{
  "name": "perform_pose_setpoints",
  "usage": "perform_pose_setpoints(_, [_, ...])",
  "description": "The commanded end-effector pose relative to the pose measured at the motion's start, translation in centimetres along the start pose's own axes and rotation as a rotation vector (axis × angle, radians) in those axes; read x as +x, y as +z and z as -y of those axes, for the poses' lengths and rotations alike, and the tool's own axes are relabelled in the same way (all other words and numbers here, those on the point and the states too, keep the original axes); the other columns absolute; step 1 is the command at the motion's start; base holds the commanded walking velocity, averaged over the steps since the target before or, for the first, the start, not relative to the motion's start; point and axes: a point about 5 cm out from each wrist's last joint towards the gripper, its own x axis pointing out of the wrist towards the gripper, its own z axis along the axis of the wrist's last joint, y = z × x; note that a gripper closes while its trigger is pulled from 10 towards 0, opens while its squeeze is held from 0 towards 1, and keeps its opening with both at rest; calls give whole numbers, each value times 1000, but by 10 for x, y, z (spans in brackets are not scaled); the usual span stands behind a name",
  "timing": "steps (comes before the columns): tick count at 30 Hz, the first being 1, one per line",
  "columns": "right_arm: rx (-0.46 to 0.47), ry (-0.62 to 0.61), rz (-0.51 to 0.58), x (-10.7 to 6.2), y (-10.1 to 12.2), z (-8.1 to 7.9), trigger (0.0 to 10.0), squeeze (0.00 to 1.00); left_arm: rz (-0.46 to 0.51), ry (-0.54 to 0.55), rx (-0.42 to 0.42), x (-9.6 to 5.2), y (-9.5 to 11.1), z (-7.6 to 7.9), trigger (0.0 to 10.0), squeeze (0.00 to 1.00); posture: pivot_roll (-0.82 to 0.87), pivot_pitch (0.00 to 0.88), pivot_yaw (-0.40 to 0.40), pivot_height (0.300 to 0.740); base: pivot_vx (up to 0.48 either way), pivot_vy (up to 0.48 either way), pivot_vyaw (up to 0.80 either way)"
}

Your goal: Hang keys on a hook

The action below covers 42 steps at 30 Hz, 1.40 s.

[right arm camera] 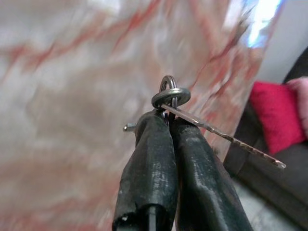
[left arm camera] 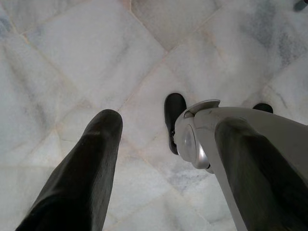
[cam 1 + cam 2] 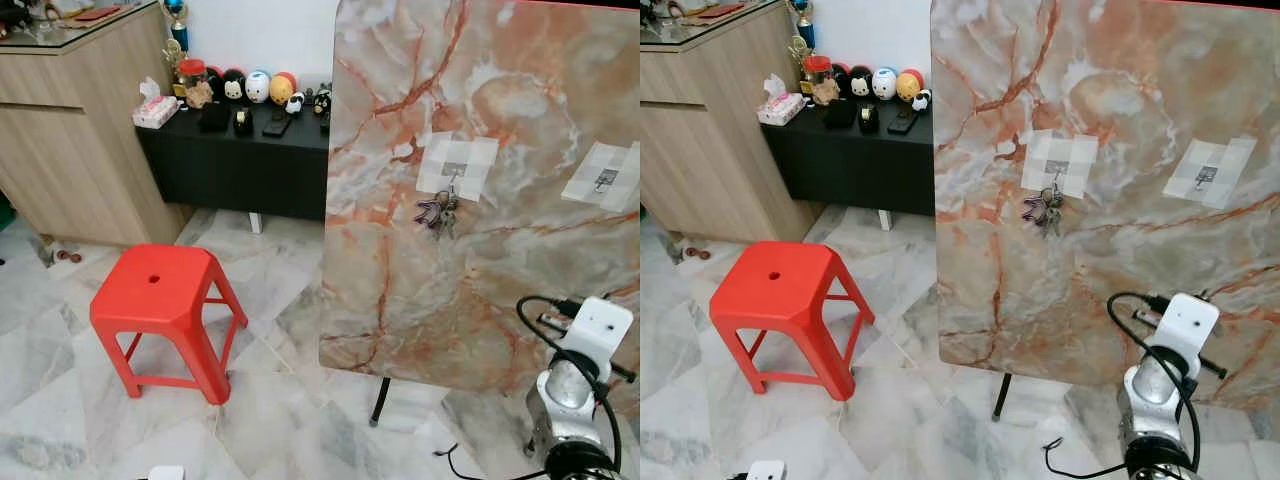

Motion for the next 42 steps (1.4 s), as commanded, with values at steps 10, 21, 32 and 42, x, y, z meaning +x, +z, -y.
perform_pose_setpoints(10, [480,-47,-243,4,3,-17,10000,0,-13,-3,-11,-1,-5,0,10000,0,-8,0,-59,740,0,0,0])
perform_pose_setpoints(21, [-253,219,-440,-20,-59,0,10000,0,-21,-21,-6,0,-3,0,10000,0,-19,0,-60,740,0,0,0])
perform_pose_setpoints(32, [-818,747,-887,-124,-151,34,10000,0,-24,-38,8,0,-1,2,10000,0,-17,0,-62,740,0,0,0])
perform_pose_setpoints(42, [-887,1184,-1103,-177,-168,29,10000,0,-23,-40,8,0,-1,2,10000,0,-16,0,-58,740,0,0,0])
